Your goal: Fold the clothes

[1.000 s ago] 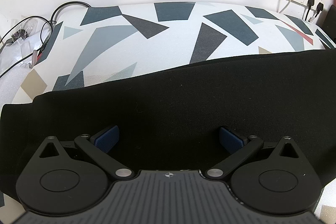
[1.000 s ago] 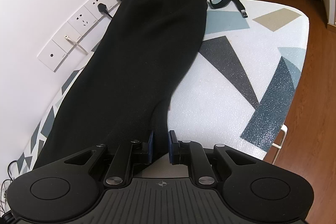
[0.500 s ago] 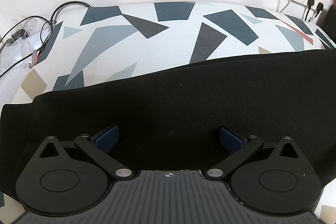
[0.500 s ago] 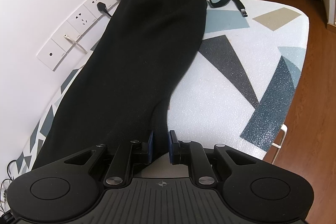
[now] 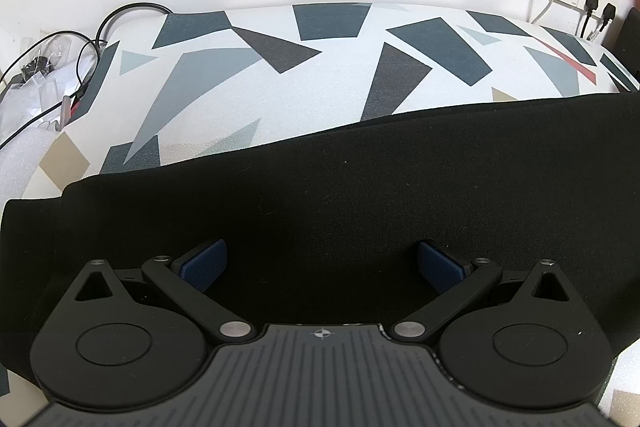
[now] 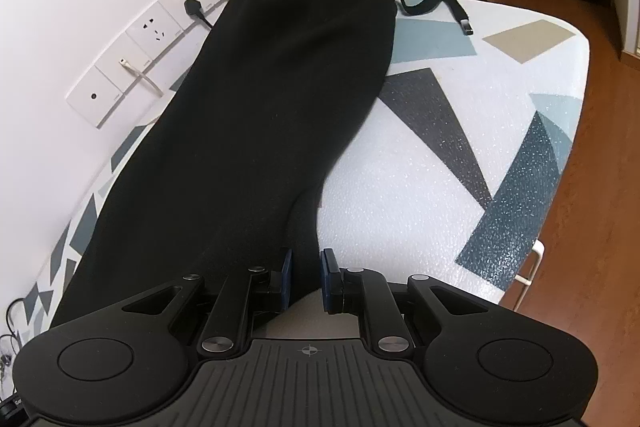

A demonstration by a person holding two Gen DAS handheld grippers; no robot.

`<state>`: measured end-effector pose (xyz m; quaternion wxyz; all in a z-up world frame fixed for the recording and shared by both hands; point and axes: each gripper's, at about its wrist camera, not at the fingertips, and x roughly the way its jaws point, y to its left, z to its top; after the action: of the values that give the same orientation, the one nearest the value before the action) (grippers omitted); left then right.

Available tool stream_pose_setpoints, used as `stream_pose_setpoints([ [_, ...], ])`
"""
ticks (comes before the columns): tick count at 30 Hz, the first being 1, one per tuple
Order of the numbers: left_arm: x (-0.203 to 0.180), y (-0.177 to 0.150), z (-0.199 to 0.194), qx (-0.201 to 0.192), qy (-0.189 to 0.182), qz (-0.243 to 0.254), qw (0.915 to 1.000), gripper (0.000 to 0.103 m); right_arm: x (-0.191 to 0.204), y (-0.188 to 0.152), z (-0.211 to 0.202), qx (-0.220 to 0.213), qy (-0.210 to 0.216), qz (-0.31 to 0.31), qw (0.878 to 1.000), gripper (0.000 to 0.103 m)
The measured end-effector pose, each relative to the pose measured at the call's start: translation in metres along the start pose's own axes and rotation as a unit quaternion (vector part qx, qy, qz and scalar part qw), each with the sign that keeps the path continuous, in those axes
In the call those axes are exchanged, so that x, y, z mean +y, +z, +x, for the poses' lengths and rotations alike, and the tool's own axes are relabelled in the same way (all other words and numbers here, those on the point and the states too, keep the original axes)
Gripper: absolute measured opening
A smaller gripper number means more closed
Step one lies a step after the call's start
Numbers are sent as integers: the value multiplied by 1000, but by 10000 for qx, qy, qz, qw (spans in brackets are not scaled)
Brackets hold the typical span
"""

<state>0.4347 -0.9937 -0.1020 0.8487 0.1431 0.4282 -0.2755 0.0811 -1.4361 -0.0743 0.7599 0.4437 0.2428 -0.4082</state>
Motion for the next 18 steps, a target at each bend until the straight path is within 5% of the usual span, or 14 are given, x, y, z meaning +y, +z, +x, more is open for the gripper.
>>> stream_pose_setpoints([
  [9, 0, -5, -2, -147, -20, 51, 9999, 103, 6, 17, 0, 256, -196, 292, 9991, 22],
  [18, 1, -1, -1, -67, -42, 37, 10000, 103, 42, 96, -51, -648, -136, 99, 9978, 42],
])
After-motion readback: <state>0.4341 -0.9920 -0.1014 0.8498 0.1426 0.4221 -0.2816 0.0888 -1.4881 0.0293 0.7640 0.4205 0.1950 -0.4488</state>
